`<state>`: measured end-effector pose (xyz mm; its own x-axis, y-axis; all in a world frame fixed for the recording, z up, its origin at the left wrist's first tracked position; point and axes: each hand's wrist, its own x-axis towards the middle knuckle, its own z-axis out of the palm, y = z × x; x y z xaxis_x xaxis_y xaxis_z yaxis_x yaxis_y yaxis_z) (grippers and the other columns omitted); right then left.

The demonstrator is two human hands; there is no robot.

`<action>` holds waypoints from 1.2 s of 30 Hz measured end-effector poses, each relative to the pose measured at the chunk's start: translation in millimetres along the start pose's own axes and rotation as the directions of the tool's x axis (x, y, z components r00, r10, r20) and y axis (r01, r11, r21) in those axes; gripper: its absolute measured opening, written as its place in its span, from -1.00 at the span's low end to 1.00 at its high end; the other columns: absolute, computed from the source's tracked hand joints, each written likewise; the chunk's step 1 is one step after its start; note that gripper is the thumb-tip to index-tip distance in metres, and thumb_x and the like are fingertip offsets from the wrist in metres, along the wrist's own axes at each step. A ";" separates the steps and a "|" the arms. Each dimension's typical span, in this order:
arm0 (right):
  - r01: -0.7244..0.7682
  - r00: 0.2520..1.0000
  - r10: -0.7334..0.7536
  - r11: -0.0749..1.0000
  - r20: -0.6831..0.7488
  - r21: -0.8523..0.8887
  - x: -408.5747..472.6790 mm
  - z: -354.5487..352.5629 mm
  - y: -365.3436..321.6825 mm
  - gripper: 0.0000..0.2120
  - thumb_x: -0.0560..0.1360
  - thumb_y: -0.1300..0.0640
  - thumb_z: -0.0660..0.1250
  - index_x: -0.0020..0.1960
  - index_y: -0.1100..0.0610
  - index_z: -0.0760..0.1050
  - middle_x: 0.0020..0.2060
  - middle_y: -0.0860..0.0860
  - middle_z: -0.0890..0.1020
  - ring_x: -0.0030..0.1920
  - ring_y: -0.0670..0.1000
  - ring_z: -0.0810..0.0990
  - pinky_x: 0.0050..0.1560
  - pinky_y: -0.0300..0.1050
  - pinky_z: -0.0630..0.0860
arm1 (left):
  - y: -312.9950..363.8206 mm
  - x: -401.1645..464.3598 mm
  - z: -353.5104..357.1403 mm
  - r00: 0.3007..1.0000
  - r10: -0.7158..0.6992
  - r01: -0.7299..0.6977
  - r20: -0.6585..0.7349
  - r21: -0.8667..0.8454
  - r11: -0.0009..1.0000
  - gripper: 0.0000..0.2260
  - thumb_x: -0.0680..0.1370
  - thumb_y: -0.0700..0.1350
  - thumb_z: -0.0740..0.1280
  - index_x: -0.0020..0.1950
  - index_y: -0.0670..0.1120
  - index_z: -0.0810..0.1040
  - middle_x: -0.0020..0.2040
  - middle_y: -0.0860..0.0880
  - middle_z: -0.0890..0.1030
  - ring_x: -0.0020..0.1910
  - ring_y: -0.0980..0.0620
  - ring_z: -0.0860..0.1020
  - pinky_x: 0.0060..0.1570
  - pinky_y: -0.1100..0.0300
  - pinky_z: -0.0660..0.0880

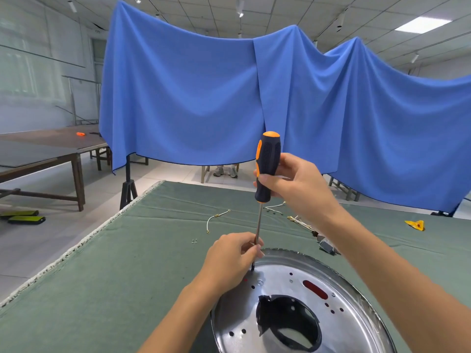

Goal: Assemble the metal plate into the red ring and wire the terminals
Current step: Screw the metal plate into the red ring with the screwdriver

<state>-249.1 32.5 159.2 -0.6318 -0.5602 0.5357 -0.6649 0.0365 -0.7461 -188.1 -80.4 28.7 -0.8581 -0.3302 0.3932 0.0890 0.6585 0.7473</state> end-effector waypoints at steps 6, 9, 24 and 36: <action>-0.028 0.961 -0.028 0.980 -0.275 -0.199 -3.0 3.8 3.6 -0.72 0.35 0.03 0.53 -0.14 0.02 0.42 -0.27 -0.10 0.62 -0.21 -0.10 0.60 -0.28 -0.41 0.42 | -0.1 0.8 1.9 1.000 -0.016 0.016 0.010 0.019 1.000 -0.89 0.51 -0.11 0.34 -0.01 0.02 0.62 -0.12 0.11 0.70 -0.02 0.14 0.63 0.08 0.06 0.51; -0.025 0.949 -0.064 0.961 -0.309 -0.276 -2.0 9.7 -1.2 -0.66 0.32 -0.01 0.54 -0.12 0.05 0.41 -0.31 -0.16 0.57 -0.23 -0.13 0.56 -0.29 -0.36 0.39 | -0.4 0.9 1.1 0.999 -0.032 0.032 0.009 -0.003 0.999 -0.89 0.49 -0.12 0.37 -0.01 -0.02 0.63 -0.12 0.07 0.70 -0.02 0.09 0.64 0.08 0.04 0.51; -0.078 0.962 -0.027 0.925 -0.270 -0.372 -10.0 16.9 -8.1 -0.67 0.39 -0.04 0.48 -0.07 0.05 0.35 -0.29 -0.19 0.53 -0.29 -0.17 0.53 -0.17 -0.11 0.37 | -2.1 1.3 1.8 1.000 -0.029 0.029 0.007 -0.009 1.000 -0.87 0.49 -0.12 0.40 0.02 -0.03 0.65 -0.11 0.06 0.70 -0.03 0.12 0.64 0.08 0.06 0.53; -0.153 0.955 -0.024 0.812 -0.295 -0.563 -16.0 25.6 2.1 -0.58 0.45 -0.27 0.30 -0.03 0.07 0.32 -0.22 0.01 0.63 -0.14 0.15 0.56 -0.19 -0.03 0.40 | -1.3 1.4 5.5 0.999 0.018 -0.019 0.041 0.029 0.999 -0.91 0.49 -0.10 0.39 -0.02 -0.03 0.64 -0.11 0.05 0.70 -0.02 0.05 0.64 0.04 0.04 0.53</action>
<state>-230.3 20.4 138.9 -0.7052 -0.2919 0.6461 -0.6674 0.5811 -0.4658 -192.1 -78.0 25.3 -0.8765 -0.2901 0.3842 0.0909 0.6841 0.7237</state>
